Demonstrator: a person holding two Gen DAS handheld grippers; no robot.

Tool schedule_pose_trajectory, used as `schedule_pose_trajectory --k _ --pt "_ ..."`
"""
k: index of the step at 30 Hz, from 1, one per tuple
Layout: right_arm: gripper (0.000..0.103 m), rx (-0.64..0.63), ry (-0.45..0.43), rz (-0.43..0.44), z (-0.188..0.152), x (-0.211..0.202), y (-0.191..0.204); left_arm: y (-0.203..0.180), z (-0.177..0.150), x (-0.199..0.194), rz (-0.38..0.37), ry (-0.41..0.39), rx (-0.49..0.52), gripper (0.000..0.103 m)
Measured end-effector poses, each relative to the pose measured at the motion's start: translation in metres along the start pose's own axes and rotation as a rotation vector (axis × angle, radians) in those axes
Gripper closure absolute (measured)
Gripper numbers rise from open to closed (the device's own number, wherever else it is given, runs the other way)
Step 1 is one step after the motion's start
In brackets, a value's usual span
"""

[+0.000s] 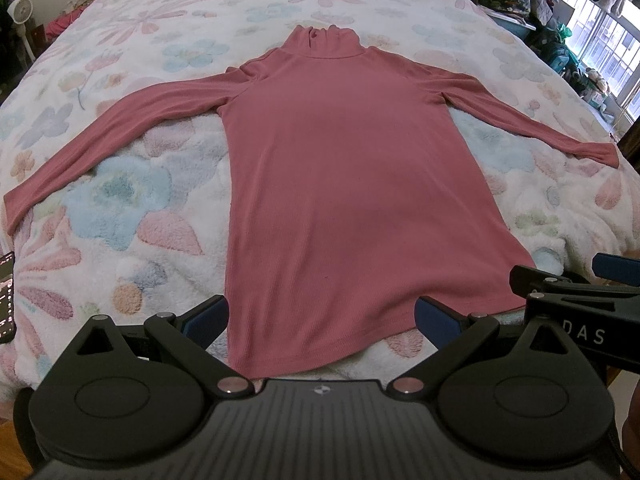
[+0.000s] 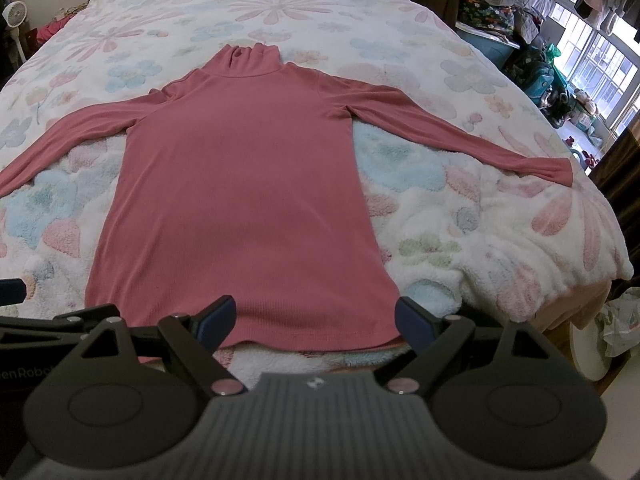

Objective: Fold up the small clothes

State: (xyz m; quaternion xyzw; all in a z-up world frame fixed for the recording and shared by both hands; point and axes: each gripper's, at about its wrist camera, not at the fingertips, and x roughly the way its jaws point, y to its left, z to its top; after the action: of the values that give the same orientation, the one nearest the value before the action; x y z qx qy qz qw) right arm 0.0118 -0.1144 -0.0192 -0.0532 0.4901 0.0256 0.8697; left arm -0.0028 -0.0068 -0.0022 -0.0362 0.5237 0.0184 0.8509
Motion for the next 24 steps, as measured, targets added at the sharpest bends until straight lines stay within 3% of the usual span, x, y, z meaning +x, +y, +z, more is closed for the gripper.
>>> schedule_pose_trajectory --k 10,18,21,24 --pt "0.020 -0.006 -0.009 0.003 0.003 0.004 0.003 0.004 -0.002 0.006 -0.001 0.006 -0.012 0.000" --pt "0.020 -0.031 -0.046 0.004 0.024 0.014 0.023 0.036 0.006 0.014 0.022 -0.003 -0.078 0.000" --pt "0.020 -0.043 -0.062 0.010 0.032 0.019 0.030 0.063 0.011 0.020 0.052 -0.022 -0.147 0.000" --pt "0.020 -0.072 -0.098 0.028 0.040 0.024 0.040 0.107 0.017 0.033 0.036 -0.025 -0.310 0.000"
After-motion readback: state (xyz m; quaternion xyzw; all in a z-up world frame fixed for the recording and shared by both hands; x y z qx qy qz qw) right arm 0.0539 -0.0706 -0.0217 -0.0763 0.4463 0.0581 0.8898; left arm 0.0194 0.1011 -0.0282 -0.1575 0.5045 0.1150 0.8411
